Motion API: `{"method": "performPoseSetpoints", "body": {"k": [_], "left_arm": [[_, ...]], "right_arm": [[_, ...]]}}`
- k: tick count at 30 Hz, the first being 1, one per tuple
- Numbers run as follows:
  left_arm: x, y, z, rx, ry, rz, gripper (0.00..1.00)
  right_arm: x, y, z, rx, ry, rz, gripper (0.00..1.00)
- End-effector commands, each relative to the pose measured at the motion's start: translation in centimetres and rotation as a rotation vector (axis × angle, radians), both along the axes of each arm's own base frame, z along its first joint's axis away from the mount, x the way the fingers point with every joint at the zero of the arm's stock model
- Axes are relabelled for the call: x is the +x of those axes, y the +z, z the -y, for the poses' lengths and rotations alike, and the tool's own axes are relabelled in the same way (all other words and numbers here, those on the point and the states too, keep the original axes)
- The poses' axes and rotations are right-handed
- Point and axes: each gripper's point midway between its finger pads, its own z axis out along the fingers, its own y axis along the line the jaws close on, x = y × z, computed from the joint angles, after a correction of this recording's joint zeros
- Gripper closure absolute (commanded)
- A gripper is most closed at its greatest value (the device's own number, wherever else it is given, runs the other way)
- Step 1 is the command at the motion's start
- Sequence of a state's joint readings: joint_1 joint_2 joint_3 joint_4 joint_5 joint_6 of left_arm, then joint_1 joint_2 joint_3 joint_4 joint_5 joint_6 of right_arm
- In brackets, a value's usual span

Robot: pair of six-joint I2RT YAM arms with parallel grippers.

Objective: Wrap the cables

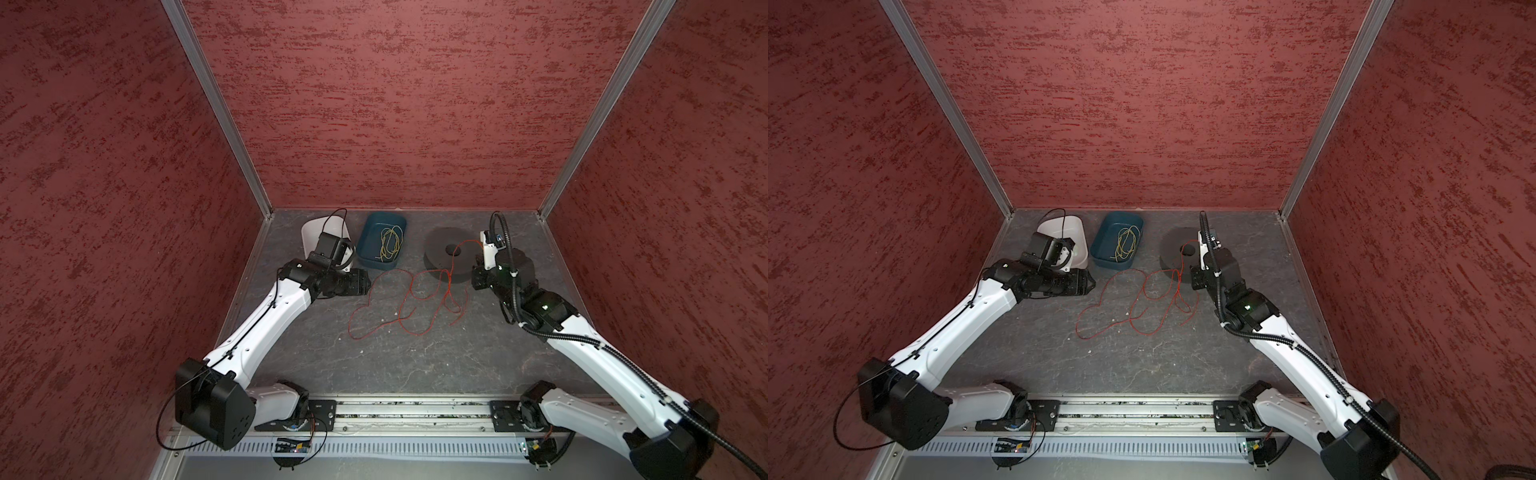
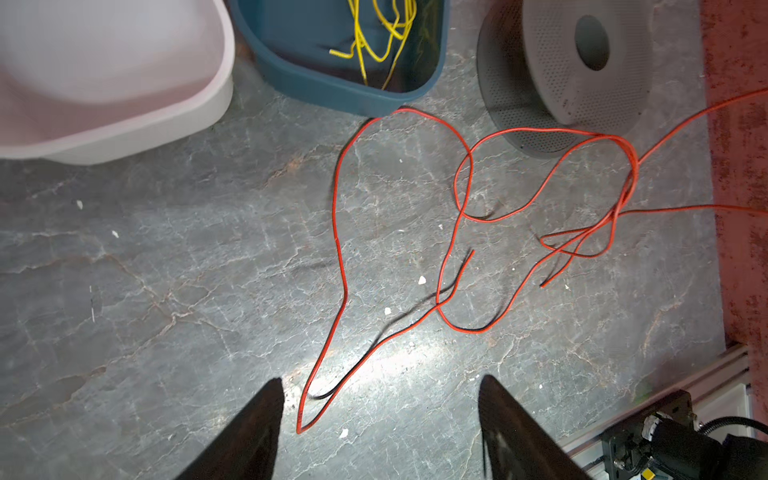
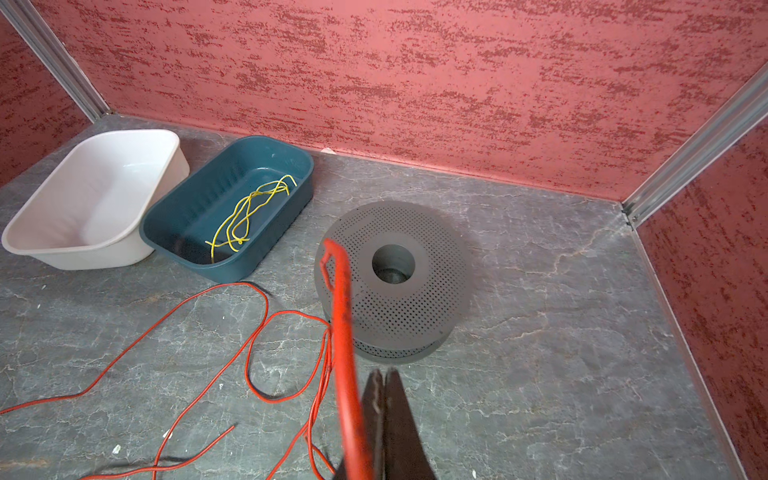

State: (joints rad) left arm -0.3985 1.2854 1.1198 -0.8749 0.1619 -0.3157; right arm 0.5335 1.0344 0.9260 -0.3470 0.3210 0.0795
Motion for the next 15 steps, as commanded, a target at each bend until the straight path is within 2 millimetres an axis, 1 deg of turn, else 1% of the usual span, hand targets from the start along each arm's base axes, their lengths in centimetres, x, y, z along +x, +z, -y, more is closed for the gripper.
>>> {"method": "performPoseSetpoints", "body": {"k": [1, 5, 6, 9, 13, 15], "left_arm": [[-1.5, -2.9, -0.5, 0.062, 0.041, -0.097, 0.28], [-3.1, -5.7, 0.5, 0.104, 0.015, -0.169, 0.29], [-3.3, -6.5, 0.3, 0.137, 0.022, -0.183, 0.29], [-3.5, -8.3, -1.6, 0.259, 0.080, -0.210, 0.33], [-3.7, -9.2, -2.5, 0.319, 0.093, -0.218, 0.35], [-3.6, -9.5, -2.3, 0.322, 0.083, -0.218, 0.36]], "right_arm": [[0.4, -0.1, 0.7, -0.005, -0.038, 0.003, 1.00], [0.8, -0.5, 0.8, -0.003, -0.047, -0.011, 1.00], [0.8, -0.6, 0.8, 0.000, -0.048, -0.014, 1.00], [0.9, -0.7, 1.0, 0.007, -0.056, -0.014, 1.00], [0.8, -0.2, 1.2, 0.021, -0.060, -0.005, 1.00], [0.7, -0.1, 1.3, 0.029, -0.060, -0.001, 1.00]]}}
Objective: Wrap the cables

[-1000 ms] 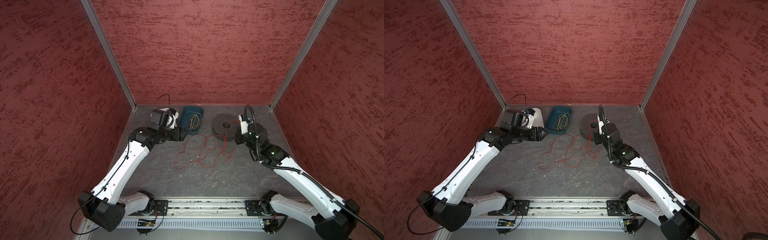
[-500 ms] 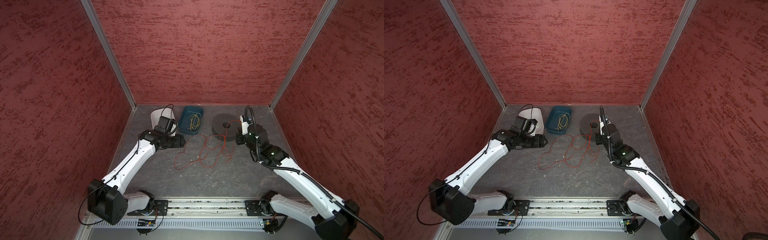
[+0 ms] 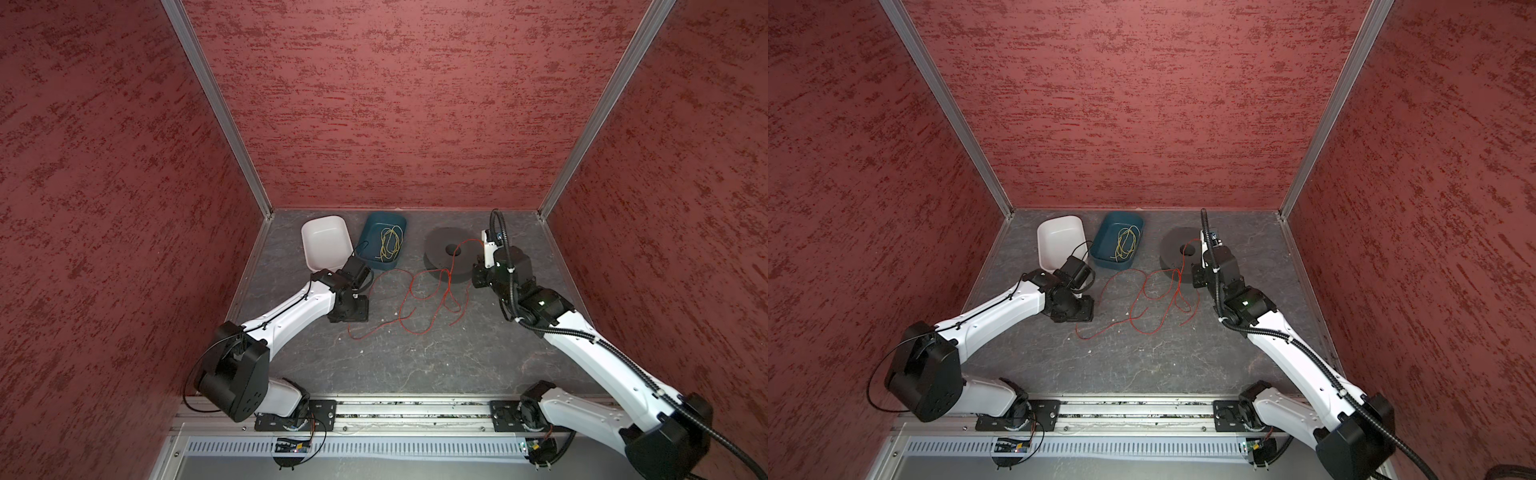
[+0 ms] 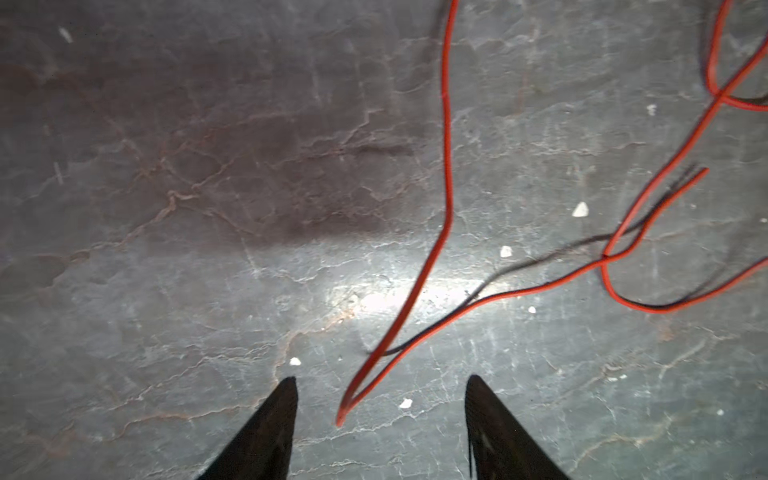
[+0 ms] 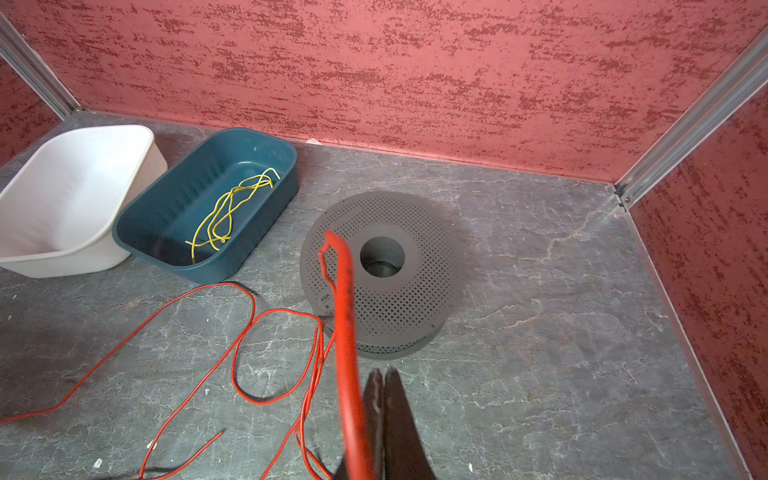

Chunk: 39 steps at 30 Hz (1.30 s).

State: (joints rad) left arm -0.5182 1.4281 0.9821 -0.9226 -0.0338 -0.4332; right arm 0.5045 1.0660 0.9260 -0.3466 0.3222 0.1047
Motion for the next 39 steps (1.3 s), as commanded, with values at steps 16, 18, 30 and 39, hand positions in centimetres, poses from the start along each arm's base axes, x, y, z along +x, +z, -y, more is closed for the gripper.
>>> {"method": "performPoseSetpoints", "body": {"k": [16, 18, 30, 39], "left_arm": [[4.0, 8.2, 0.1, -0.107, 0.021, 0.210, 1.00], [4.5, 13.8, -0.5, -0.154, 0.027, 0.323, 1.00], [2.9, 35.2, -12.9, 0.334, 0.287, 0.729, 1.00], [1.5, 38.9, -20.9, 0.554, 0.508, 0.741, 0.99]], "right_arm": [[1.2, 0.1, 5.3, 0.188, -0.209, -0.011, 1.00], [1.5, 2.3, 6.8, 0.216, -0.255, 0.028, 1.00], [-1.6, 14.7, 19.3, 0.158, -0.619, 0.232, 1.00], [-5.7, 18.7, 26.4, -0.051, -0.946, 0.296, 1.00]]}}
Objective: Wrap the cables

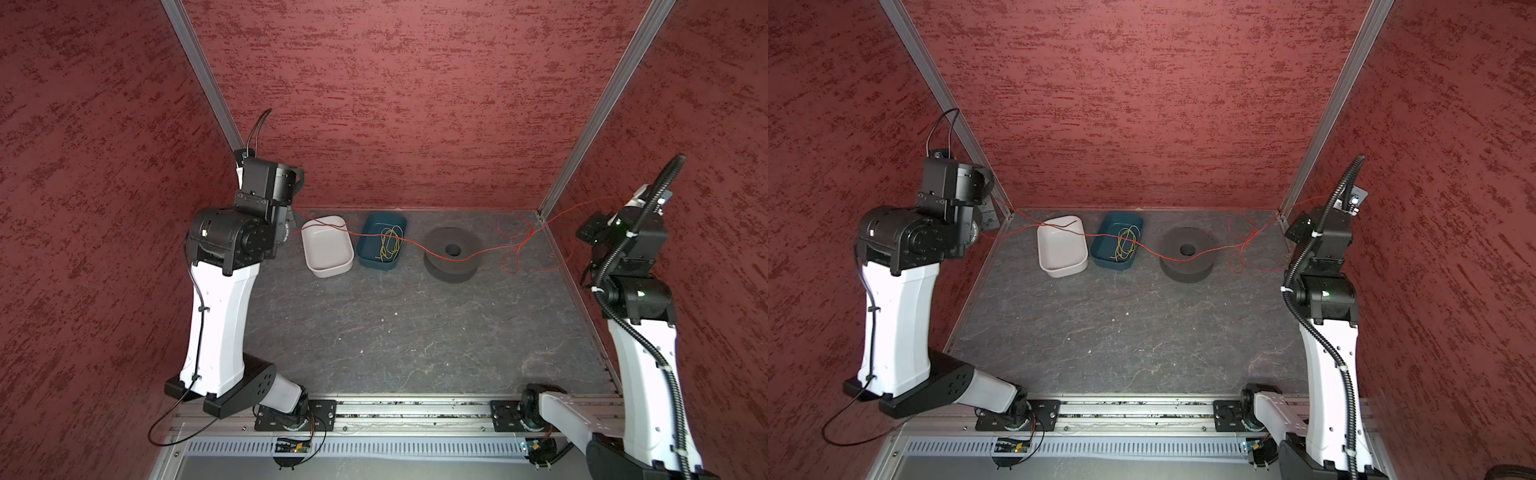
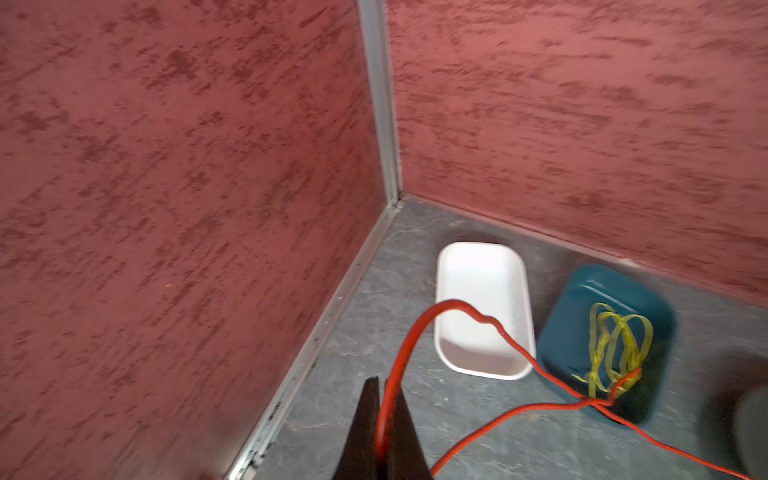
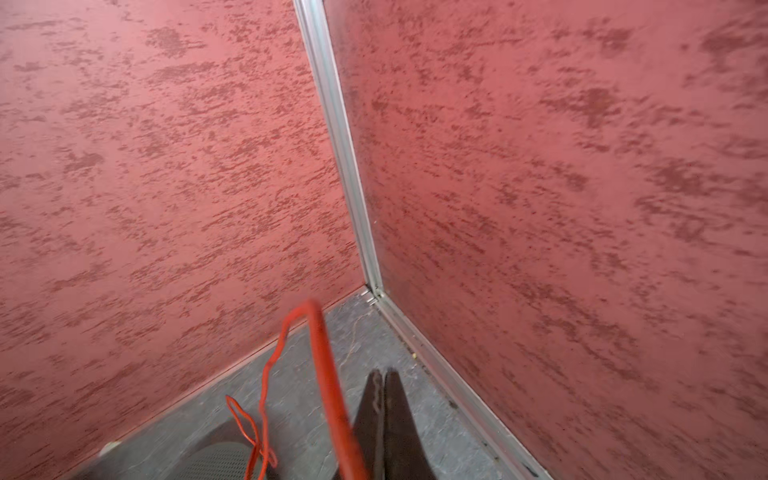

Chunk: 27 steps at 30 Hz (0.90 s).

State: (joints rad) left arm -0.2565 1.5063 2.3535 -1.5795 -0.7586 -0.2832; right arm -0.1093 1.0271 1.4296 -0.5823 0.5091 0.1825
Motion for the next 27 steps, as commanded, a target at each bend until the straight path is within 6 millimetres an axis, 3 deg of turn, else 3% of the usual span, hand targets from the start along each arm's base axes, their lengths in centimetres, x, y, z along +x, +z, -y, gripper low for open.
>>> {"method": "performPoseSetpoints", "body": {"k": [1, 9, 18, 27], "left_arm": [[-3.0, 0.4, -3.6, 0.057, 0.079, -0.038, 0.99], [-1.9, -3.0, -3.4, 0.004, 0.041, -0.091, 0.99], [-1.6, -3.6, -3.5, 0.008, 0.033, -0.090, 0.99], [-0.7, -5.8, -2.5, -0.029, -0.014, -0.098, 0.99]], "right_arm": [[-1.5, -0.6, 2.5, -0.071, -0.154, -0.086, 1.00], [0.9, -3.7, 2.1, -0.026, -0.100, -0.166, 1.00], [2.0, -6.1, 2.0, -0.017, -0.087, -0.214, 1.00], [2.3, -7.4, 2.3, -0.029, -0.095, -0.234, 0.95]]}}
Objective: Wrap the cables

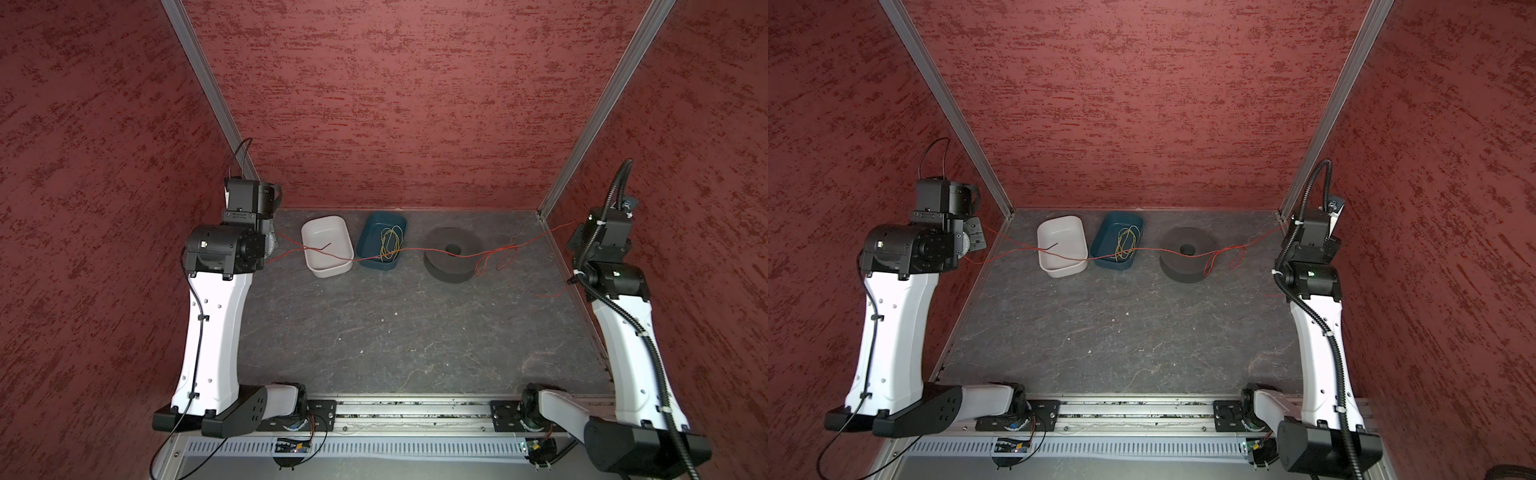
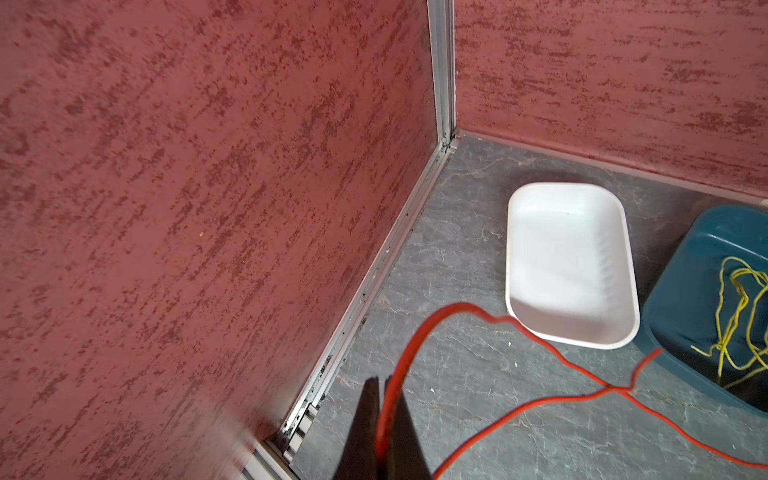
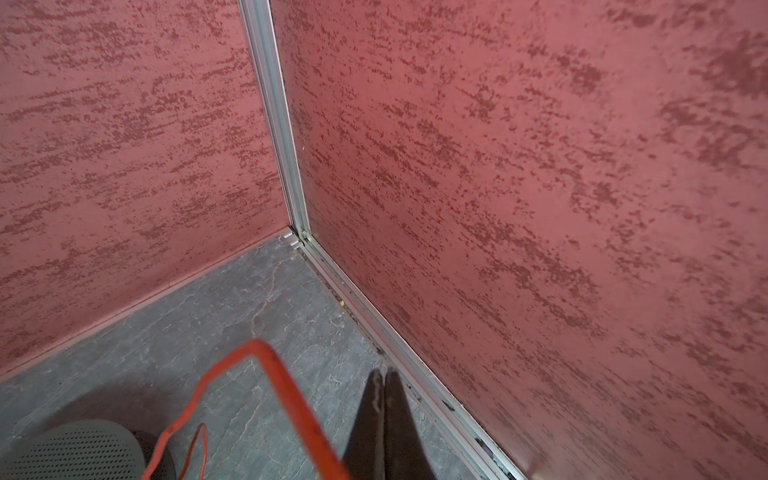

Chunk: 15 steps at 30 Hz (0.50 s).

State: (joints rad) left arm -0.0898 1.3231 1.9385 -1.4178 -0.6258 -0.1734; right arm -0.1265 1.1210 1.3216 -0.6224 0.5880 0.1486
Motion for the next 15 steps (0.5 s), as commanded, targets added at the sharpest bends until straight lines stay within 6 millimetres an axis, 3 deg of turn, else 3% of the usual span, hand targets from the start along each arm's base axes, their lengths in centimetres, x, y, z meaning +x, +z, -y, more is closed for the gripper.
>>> {"method": "performPoseSetpoints", "body": {"k": [1, 10, 15], "left_arm": [[0.6, 0.1, 0.5, -0.026, -0.026, 0.044, 0.99], [0.5, -0.8, 1.8, -0.055, -0.071, 0.053, 0.99], [0.4, -1.5, 3.2, -0.072, -0.113, 0.048, 0.98]], "right_arm": [[0.1, 0.6, 0.3, -0.010, -0.012, 0.030, 0.95], [0.4, -0.1, 0.3, -0.005, -0.008, 0.022, 0.90], [0.5, -0.5, 0.2, 0.000, -0.002, 0.020, 0.69]]}}
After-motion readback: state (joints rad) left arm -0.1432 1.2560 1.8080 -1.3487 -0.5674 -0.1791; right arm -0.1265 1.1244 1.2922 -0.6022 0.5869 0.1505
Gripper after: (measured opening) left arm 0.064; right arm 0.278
